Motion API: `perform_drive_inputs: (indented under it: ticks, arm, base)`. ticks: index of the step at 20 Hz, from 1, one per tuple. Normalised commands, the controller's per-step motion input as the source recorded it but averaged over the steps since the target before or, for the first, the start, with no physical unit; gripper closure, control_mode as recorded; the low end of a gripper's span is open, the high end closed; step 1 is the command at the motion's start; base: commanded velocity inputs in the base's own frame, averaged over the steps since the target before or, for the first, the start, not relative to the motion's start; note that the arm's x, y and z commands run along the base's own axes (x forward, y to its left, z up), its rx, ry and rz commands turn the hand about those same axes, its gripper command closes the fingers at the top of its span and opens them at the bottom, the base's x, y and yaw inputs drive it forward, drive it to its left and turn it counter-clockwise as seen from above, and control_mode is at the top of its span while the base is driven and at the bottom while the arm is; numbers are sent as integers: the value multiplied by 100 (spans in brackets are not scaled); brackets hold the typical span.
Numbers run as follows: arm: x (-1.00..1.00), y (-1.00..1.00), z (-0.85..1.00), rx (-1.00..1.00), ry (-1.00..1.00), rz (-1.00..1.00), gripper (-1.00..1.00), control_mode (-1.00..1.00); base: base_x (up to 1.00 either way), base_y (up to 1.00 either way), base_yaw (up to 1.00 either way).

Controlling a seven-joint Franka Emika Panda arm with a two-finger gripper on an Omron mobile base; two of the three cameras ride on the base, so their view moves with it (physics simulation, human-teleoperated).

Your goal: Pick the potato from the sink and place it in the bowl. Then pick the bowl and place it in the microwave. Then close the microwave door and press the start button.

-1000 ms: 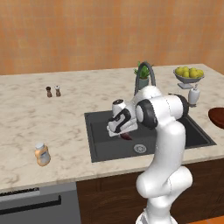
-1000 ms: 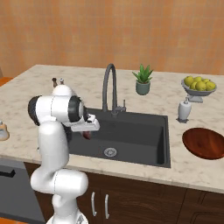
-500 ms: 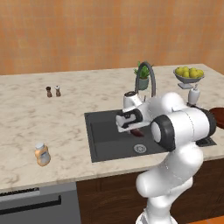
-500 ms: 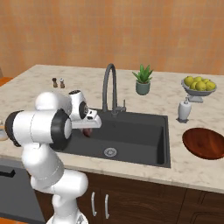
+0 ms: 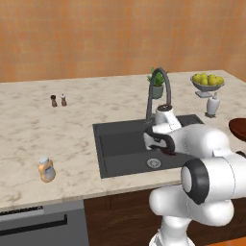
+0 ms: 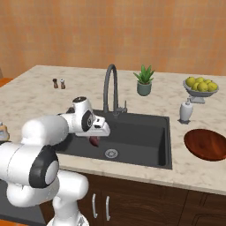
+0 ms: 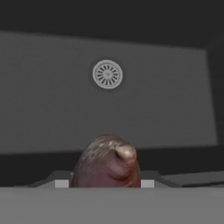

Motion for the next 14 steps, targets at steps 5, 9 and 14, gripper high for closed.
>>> perform_drive_inputs:
  ticks: [5, 9, 14]
  arm:
    - [12, -84, 68, 0, 0, -2, 100, -100]
    - [17, -81, 46, 0, 0, -2, 100, -100]
    - [11, -90, 19, 0, 0, -1, 100, -100]
  base:
    - [0, 0, 0]
    - [0, 0, 0]
    - [0, 0, 0]
